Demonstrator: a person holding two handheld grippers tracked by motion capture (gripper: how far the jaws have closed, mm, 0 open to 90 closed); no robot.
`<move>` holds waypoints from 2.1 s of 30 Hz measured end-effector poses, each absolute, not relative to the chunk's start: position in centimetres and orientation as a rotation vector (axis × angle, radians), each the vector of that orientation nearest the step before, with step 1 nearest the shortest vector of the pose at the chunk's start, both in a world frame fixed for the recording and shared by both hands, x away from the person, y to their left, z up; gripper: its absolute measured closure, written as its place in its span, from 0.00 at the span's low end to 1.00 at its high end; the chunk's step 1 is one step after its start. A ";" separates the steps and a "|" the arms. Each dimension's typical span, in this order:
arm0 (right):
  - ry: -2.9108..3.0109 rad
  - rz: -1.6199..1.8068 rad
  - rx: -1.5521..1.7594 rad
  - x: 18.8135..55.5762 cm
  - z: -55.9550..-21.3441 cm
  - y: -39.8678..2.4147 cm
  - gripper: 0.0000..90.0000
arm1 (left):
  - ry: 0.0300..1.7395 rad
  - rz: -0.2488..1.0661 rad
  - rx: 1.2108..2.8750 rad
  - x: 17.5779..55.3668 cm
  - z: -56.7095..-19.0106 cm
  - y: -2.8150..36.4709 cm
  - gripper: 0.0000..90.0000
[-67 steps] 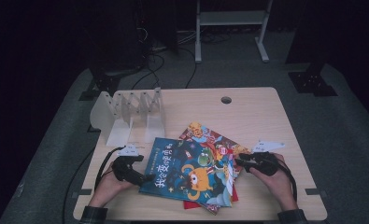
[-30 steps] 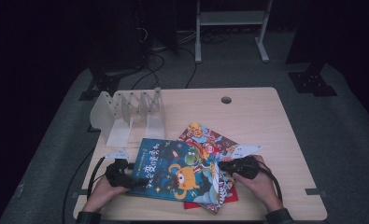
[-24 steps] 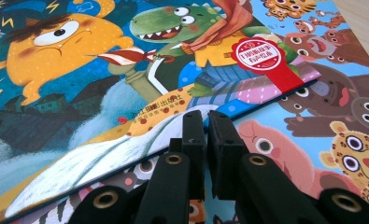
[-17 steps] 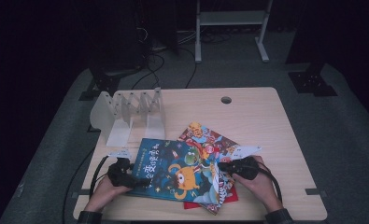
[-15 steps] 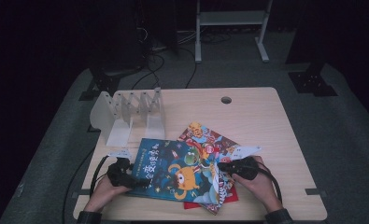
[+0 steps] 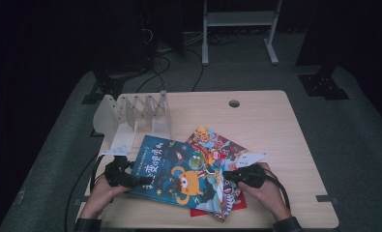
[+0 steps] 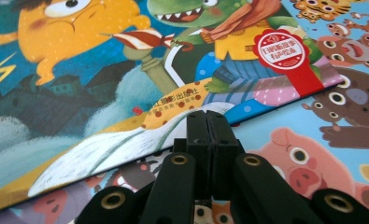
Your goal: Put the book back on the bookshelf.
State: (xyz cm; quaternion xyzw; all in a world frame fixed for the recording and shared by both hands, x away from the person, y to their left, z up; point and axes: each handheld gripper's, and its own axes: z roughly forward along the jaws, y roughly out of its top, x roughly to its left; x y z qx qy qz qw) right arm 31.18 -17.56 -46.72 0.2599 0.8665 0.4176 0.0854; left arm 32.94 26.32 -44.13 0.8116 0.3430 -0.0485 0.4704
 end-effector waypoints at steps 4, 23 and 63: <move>2.603 1.251 0.762 31.0 -46.7 -17.4 0.97 | 0.817 -0.075 1.985 33.2 -42.3 26.3 0.06; 2.650 1.267 0.703 30.3 -46.6 -16.7 0.97 | 0.852 -0.040 2.061 35.5 -36.9 25.9 0.44; 2.673 1.269 0.651 31.2 -46.3 -12.7 0.82 | 0.653 -0.062 2.247 40.1 -22.6 18.3 0.84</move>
